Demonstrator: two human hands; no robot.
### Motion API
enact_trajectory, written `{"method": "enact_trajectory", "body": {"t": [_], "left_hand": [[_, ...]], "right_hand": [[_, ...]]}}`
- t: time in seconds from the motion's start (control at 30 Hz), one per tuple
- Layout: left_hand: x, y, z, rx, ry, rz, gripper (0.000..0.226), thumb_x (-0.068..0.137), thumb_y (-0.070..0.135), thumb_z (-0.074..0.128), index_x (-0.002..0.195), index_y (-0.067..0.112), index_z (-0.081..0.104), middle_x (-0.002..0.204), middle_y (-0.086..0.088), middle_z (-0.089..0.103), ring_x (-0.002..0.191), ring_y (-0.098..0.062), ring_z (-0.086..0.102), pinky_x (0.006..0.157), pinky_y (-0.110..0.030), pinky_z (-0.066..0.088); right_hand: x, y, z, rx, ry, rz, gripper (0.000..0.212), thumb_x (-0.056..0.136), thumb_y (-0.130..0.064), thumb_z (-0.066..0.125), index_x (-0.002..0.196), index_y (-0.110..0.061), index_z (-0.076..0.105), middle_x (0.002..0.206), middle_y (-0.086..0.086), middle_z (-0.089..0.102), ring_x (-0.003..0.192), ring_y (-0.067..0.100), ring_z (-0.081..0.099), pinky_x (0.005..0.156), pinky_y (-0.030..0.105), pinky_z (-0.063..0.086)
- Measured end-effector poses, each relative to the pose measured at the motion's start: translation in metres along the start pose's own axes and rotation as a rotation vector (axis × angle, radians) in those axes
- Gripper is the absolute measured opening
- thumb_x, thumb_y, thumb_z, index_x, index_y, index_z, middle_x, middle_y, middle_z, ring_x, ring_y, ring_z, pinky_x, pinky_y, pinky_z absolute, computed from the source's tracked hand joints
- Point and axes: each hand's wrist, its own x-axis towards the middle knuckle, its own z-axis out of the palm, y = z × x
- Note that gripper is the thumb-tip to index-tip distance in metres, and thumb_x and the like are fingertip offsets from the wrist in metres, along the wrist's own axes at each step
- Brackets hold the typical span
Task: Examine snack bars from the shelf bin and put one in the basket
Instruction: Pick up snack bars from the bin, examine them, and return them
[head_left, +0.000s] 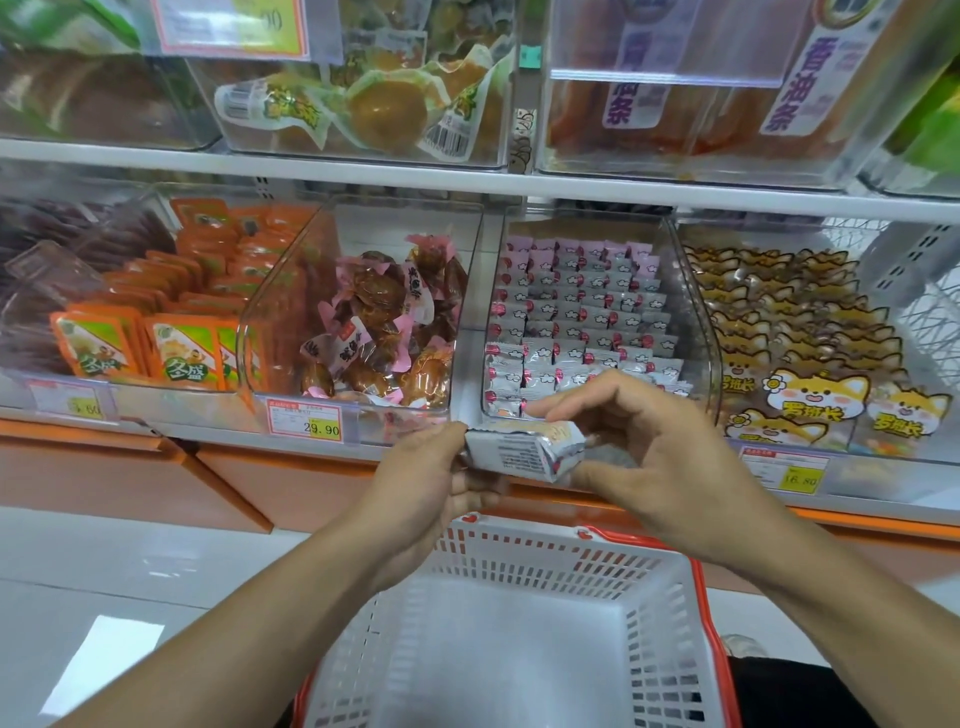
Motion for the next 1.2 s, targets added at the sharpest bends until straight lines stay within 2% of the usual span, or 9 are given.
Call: {"method": "enact_trajectory", "body": {"t": [0.13, 0.27, 0.33, 0.4, 0.6, 0.77, 0.83, 1.03, 1.2], "left_hand": [[-0.003, 0.000, 0.004, 0.092, -0.016, 0.017, 0.035, 0.106, 0.022, 0.039, 0.108, 0.005, 0.070, 0.083, -0.016, 0.075, 0.069, -0.022, 0.072, 0.064, -0.030, 0.060], [-0.010, -0.008, 0.007, 0.545, -0.043, 0.337, 0.019, 0.099, 0.037, 0.055, 0.117, 0.038, 0.062, 0.088, -0.006, 0.074, 0.081, -0.025, 0.071, 0.075, -0.040, 0.060], [-0.012, -0.015, 0.008, 0.659, -0.109, 0.400, 0.041, 0.096, 0.039, 0.059, 0.127, 0.063, 0.046, 0.085, -0.006, 0.069, 0.087, -0.028, 0.068, 0.083, -0.042, 0.057], [-0.010, -0.021, 0.009, 0.757, -0.149, 0.402, 0.060, 0.096, 0.041, 0.059, 0.136, 0.072, 0.027, 0.087, 0.004, 0.069, 0.084, -0.016, 0.068, 0.083, -0.036, 0.058], [-0.004, -0.023, 0.005, 1.071, -0.114, 0.411, 0.087, 0.095, 0.035, 0.057, 0.138, 0.077, -0.005, 0.105, 0.027, 0.063, 0.084, 0.003, 0.062, 0.078, -0.030, 0.057], [-0.003, -0.023, 0.006, 1.134, -0.102, 0.467, 0.088, 0.096, 0.036, 0.059, 0.141, 0.073, -0.006, 0.103, 0.030, 0.060, 0.086, 0.007, 0.060, 0.079, -0.027, 0.056], [-0.003, -0.023, 0.008, 1.164, -0.108, 0.482, 0.088, 0.096, 0.035, 0.059, 0.142, 0.072, -0.006, 0.103, 0.031, 0.059, 0.086, 0.004, 0.062, 0.080, -0.028, 0.057], [-0.002, -0.022, 0.013, 1.199, -0.124, 0.552, 0.091, 0.096, 0.030, 0.059, 0.142, 0.073, -0.005, 0.110, 0.024, 0.063, 0.082, 0.001, 0.065, 0.082, -0.034, 0.059], [0.006, -0.022, 0.020, 1.202, -0.125, 0.509, 0.090, 0.097, 0.033, 0.060, 0.143, 0.072, -0.007, 0.102, 0.025, 0.065, 0.078, -0.003, 0.064, 0.079, -0.038, 0.059]], "right_hand": [[-0.001, -0.005, -0.004, -0.080, 0.032, -0.044, 0.034, 0.081, -0.019, 0.082, 0.103, -0.034, 0.060, 0.113, -0.009, 0.073, 0.108, 0.014, 0.069, 0.084, 0.034, 0.060], [0.007, -0.007, -0.016, -0.048, 0.346, -0.072, 0.039, 0.090, -0.021, 0.074, 0.114, -0.039, 0.049, 0.105, -0.011, 0.075, 0.098, 0.015, 0.071, 0.081, 0.048, 0.059], [0.011, -0.005, -0.023, -0.198, 0.444, -0.066, 0.041, 0.094, -0.021, 0.070, 0.113, -0.049, 0.046, 0.099, -0.022, 0.072, 0.094, 0.008, 0.070, 0.078, 0.046, 0.059], [0.014, 0.000, -0.029, -0.342, 0.456, -0.023, 0.037, 0.094, -0.027, 0.070, 0.113, -0.049, 0.047, 0.095, -0.025, 0.071, 0.092, 0.005, 0.069, 0.078, 0.046, 0.058], [0.017, 0.020, -0.027, -0.615, 0.273, 0.070, 0.034, 0.092, -0.041, 0.069, 0.117, -0.048, 0.046, 0.108, -0.014, 0.065, 0.101, 0.013, 0.064, 0.081, 0.037, 0.052], [0.022, 0.033, -0.024, -1.074, 0.016, 0.014, 0.032, 0.101, -0.039, 0.054, 0.132, -0.035, 0.061, 0.130, -0.015, 0.058, 0.121, 0.012, 0.041, 0.102, 0.037, 0.039], [0.025, 0.034, -0.026, -1.149, -0.009, 0.003, 0.034, 0.102, -0.036, 0.053, 0.136, -0.034, 0.060, 0.135, -0.014, 0.056, 0.122, 0.015, 0.038, 0.098, 0.033, 0.032], [0.027, 0.030, -0.036, -1.237, 0.108, 0.115, 0.027, 0.094, -0.044, 0.065, 0.119, -0.037, 0.070, 0.105, -0.011, 0.063, 0.098, 0.015, 0.042, 0.083, 0.033, 0.030], [0.025, 0.032, -0.032, -1.030, 0.200, 0.109, 0.007, 0.095, -0.031, 0.065, 0.090, -0.034, 0.068, 0.090, -0.016, 0.063, 0.092, 0.013, 0.050, 0.082, 0.035, 0.036]]}}
